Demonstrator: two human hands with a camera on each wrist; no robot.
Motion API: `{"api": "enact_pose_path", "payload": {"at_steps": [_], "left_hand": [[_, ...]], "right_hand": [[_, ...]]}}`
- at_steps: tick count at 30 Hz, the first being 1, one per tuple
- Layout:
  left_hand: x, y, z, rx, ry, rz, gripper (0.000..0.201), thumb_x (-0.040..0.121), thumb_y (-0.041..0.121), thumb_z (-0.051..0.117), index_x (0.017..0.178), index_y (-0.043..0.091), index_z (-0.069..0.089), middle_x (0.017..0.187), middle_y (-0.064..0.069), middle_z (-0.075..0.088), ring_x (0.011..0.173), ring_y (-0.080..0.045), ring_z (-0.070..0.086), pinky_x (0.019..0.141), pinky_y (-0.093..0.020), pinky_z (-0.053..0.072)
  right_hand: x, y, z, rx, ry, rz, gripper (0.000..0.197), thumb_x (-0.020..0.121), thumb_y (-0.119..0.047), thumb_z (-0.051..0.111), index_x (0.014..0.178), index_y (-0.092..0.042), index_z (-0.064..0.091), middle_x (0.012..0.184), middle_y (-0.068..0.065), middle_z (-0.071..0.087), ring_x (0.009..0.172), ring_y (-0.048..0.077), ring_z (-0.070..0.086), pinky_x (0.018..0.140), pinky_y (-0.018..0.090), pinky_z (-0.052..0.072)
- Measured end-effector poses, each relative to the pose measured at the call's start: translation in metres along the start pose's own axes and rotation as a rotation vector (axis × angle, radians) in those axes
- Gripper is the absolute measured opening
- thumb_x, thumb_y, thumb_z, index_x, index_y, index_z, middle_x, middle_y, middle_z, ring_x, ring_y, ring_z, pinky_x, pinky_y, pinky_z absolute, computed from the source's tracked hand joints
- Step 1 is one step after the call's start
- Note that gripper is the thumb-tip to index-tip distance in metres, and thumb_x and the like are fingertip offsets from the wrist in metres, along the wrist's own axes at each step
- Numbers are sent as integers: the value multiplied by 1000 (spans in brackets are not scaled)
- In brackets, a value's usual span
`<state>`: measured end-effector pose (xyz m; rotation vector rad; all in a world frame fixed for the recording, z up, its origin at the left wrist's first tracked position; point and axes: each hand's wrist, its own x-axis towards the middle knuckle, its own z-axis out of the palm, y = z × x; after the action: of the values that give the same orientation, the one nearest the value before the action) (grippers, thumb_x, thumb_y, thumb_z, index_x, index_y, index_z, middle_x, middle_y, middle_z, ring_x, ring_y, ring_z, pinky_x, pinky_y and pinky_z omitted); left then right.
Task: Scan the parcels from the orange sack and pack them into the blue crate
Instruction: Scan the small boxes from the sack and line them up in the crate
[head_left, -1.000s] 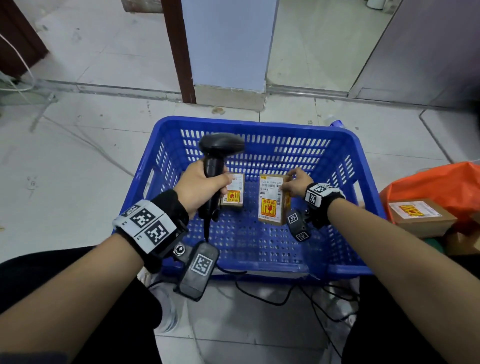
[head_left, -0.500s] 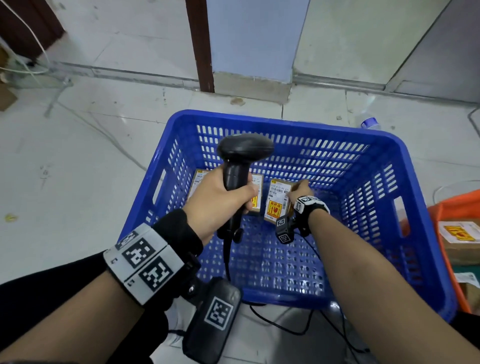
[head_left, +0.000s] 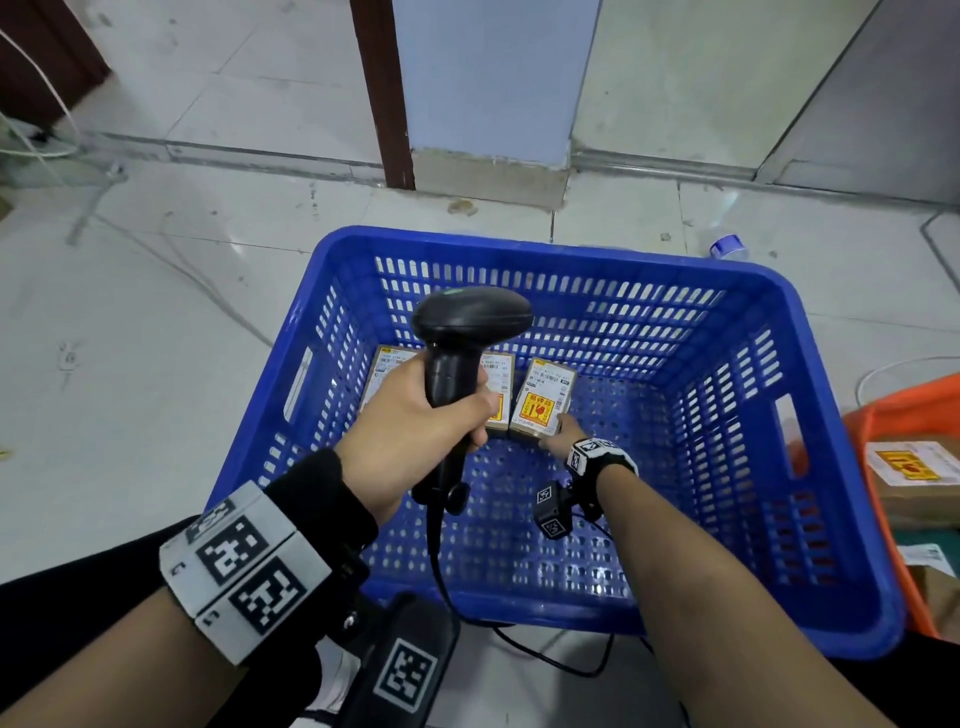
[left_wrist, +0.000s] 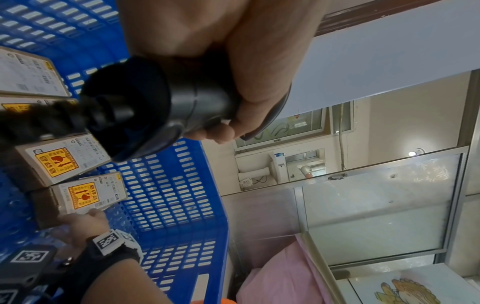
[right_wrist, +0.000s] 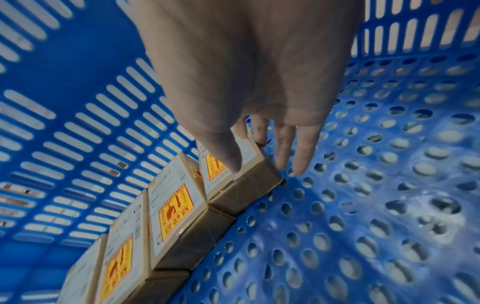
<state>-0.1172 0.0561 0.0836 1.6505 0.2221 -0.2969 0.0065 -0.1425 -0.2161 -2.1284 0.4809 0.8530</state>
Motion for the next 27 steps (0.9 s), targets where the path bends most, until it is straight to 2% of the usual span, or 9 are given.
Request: {"api": "enact_pose_path", "payload": {"at_steps": [5,10,13,14,17,18,22,25,27], "left_hand": [[2,-1,1,8,1,-27,10,89,8,62,97,6,57,64,-3,56,59,-9,55,62,-19,49],[5,-2,3,2,4,-35,11,89,5,62,99,4,57,60,1,55,54,-5,54,54,-13,46],[6,-2,6,18,7,-32,10,89,7,62,98,5,57,60,-1,55,53,-4,54,52,-13,45],[7,-3,7,13,10,-32,10,89,7,62,97,5,57,61,-2,55,53,-4,53,52,-13,45],[9,-2,11,-11,3,-28,10,89,5,62,97,4,56,64,-4,54,51,-6,53,51,-14,45],[9,0,13,-8,-5,-25,9,89,4,62,96,4,56,64,-3,54,51,-6,53,51,-15,45],[11,8,20,-7,-42,-6,7,89,2,60,92,6,56,61,-2,54,51,-7,53,54,-17,47],[12,8,24,2,-43,6,7,90,2,60,91,8,57,61,-2,55,53,-9,53,55,-19,49],[12,7,28,7,-45,17,8,89,1,61,91,7,56,60,-2,54,50,-8,53,53,-19,48]], "right_hand": [[17,-5,2,38,-13,0,69,93,-1,55,152,-7,20,146,17,43,126,32,49,96,36,44],[21,-6,2,-20,-3,-26,66,93,1,54,151,-7,23,147,17,42,132,32,44,99,34,41],[27,-4,1,-61,10,-63,68,92,-8,60,151,-13,27,147,15,44,130,33,47,101,37,42],[25,-5,-1,-94,2,-64,68,92,-13,61,151,-16,28,147,15,45,126,33,50,98,37,45],[17,-10,-12,-234,18,-79,65,95,-17,56,152,-19,25,142,15,50,95,28,60,72,31,47],[12,-13,-17,-260,19,-85,65,95,-18,56,151,-18,25,140,14,51,94,28,59,71,31,45],[-10,-24,-50,-331,28,-133,50,93,-19,56,140,-11,40,128,15,58,94,27,57,73,34,45],[-32,-26,-82,-310,49,-182,41,91,-18,58,131,-11,49,122,13,61,102,34,63,86,46,55],[-46,-20,-107,-310,117,-232,34,90,-13,56,124,-10,54,116,14,64,102,34,65,87,46,54]]}}
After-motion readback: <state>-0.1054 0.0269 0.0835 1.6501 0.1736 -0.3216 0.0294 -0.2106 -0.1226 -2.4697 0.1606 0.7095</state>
